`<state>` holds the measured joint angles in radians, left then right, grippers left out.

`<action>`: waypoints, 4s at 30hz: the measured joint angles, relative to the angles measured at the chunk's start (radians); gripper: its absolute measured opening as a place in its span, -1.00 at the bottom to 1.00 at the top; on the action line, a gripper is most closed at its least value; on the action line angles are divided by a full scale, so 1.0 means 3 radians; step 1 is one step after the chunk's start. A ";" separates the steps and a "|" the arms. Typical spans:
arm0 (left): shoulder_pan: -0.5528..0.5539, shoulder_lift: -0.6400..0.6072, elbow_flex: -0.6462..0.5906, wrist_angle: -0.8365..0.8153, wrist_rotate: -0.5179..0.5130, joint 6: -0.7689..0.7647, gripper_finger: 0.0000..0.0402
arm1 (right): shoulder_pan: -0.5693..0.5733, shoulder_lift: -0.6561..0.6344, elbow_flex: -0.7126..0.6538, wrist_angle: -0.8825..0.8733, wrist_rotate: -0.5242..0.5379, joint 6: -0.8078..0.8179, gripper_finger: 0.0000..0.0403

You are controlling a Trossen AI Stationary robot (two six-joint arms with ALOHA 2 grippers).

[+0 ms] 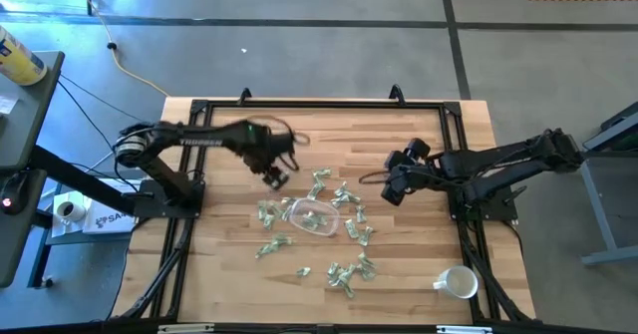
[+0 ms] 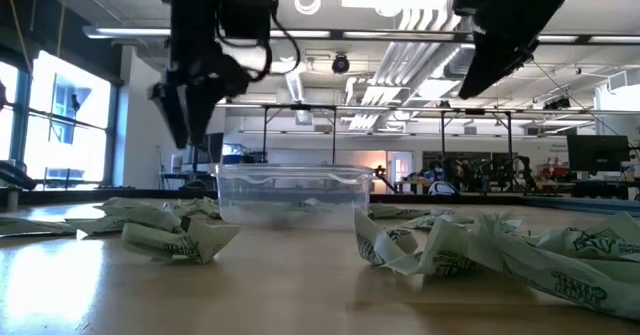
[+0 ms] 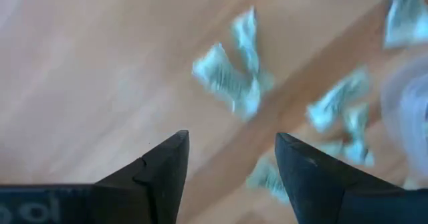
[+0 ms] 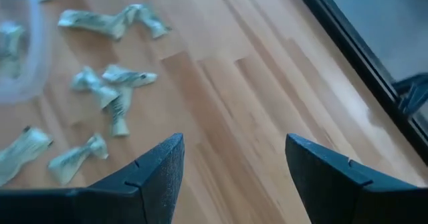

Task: Pick and place Stevia / Truvia into bins
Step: Put the green stevia packet into the transparent bin

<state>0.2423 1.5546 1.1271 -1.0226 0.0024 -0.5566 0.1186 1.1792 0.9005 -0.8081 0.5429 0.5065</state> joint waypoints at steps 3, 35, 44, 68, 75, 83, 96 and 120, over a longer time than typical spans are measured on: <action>0.0010 -0.0006 -0.0004 0.0479 0.0109 0.0557 0.20 | -0.0095 0.0055 0.0000 0.0177 -0.0182 -0.0231 0.24; -0.0110 -0.0081 -0.0823 0.1037 -0.0286 -0.1106 -0.04 | -0.0504 0.0865 0.0001 0.0946 -0.1016 -0.0654 0.24; -0.0110 0.0339 -0.0804 0.1272 -0.0460 -0.1100 -0.04 | -0.0504 0.0865 0.0001 0.0965 -0.0997 -0.0628 0.24; -0.0444 -0.0108 -0.0507 0.1070 -0.0278 0.0000 -0.90 | -0.0302 0.0539 0.0004 0.0887 -0.0623 -0.0556 0.24; -0.0835 -0.0038 -0.0436 0.2377 0.0339 0.0584 -0.82 | -0.0181 0.0401 0.0005 0.0558 -0.0520 -0.0556 0.24; -0.1081 0.0370 -0.0445 0.2503 0.0414 0.0448 -0.80 | -0.0051 0.0415 0.0004 0.0515 -0.0635 -0.0593 0.24; -0.1131 -0.0007 -0.0440 0.2134 0.0369 -0.0288 0.28 | -0.0050 0.1177 0.0003 0.1080 -0.1103 -0.1303 0.24; -0.1354 -0.1885 -0.0436 0.0285 -0.0833 -0.0605 -0.27 | -0.0538 0.2022 0.0013 0.1833 -0.1680 -0.1166 -0.47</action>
<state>-0.1638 0.9892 0.9963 -0.9370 -0.2474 -0.7380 -0.0427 1.7857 0.9043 -0.2583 0.0389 0.1568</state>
